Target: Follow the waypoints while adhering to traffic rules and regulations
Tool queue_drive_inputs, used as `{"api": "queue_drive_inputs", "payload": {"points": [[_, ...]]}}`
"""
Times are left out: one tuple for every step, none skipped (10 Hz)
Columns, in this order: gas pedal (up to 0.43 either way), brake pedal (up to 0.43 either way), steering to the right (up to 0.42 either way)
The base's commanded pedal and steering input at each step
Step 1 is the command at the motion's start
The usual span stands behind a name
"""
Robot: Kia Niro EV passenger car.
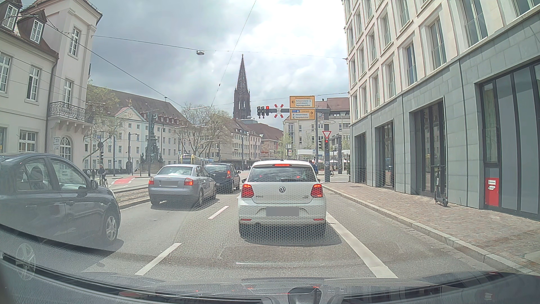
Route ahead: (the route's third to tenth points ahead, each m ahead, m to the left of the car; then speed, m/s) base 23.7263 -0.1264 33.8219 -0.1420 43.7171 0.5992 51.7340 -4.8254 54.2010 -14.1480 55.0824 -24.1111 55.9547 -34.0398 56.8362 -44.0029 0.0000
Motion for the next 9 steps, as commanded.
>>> {"api": "queue_drive_inputs", "payload": {"points": [[0.000,0.232,-0.011],[0.000,0.232,-0.011],[0.000,0.232,-0.011],[0.000,0.232,-0.011],[0.000,0.232,-0.011],[0.000,0.232,-0.011],[0.000,0.232,-0.011],[0.000,0.232,-0.011],[0.000,0.232,-0.011]]}}
